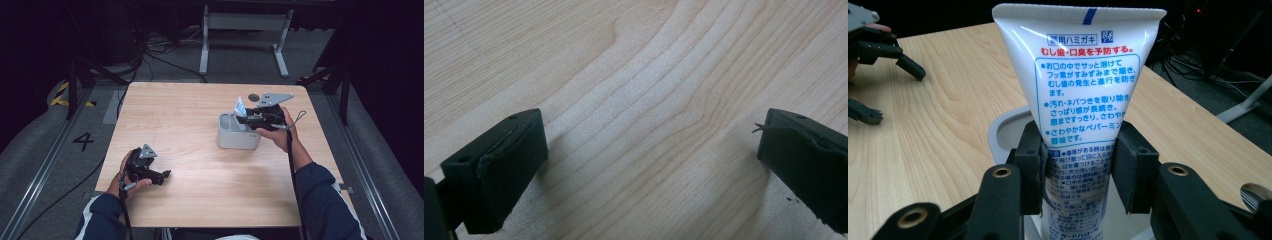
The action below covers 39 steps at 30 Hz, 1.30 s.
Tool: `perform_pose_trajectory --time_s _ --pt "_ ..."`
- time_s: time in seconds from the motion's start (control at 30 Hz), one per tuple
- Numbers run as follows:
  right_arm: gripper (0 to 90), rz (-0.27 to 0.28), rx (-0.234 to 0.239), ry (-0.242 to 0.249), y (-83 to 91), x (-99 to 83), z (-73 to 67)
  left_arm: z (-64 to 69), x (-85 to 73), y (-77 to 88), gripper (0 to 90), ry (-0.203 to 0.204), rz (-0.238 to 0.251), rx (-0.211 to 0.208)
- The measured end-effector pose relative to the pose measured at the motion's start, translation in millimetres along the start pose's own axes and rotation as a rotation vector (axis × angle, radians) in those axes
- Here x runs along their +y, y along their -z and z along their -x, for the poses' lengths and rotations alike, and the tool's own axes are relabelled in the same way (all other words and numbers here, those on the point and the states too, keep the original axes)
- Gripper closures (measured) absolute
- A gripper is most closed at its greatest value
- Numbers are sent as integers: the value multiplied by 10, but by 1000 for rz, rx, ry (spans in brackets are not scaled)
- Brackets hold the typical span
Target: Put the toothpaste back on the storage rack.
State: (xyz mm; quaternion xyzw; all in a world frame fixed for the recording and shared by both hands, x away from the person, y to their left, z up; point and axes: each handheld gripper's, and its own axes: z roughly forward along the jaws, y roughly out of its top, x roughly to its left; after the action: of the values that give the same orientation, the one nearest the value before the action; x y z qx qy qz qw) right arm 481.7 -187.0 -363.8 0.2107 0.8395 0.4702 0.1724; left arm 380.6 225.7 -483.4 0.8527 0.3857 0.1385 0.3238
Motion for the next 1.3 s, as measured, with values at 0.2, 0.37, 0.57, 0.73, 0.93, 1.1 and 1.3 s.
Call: perform_pose_trajectory --time_s 0.2,0.37,0.57,0.73,0.93,1.1,1.3 --pt "616 -33 -8 13 11 -88 -1 2 -1 0 1 3 0 -1" --pt "613 -55 -17 16 28 -137 8 0 0 0 1 0 0 0" --pt "605 -75 -26 25 60 -159 8 2 -1 -1 1 3 1 -1" --pt "601 -78 -20 21 85 -175 7 2 -1 -1 1 3 1 -1" --pt "586 -91 -22 34 90 -167 -14 3 -1 1 1 3 -1 -1" --pt "563 -85 -11 19 98 -166 -39 0 0 0 1 0 0 0" --pt "533 -64 -3 21 154 -135 -87 2 -1 -1 1 2 1 -1"
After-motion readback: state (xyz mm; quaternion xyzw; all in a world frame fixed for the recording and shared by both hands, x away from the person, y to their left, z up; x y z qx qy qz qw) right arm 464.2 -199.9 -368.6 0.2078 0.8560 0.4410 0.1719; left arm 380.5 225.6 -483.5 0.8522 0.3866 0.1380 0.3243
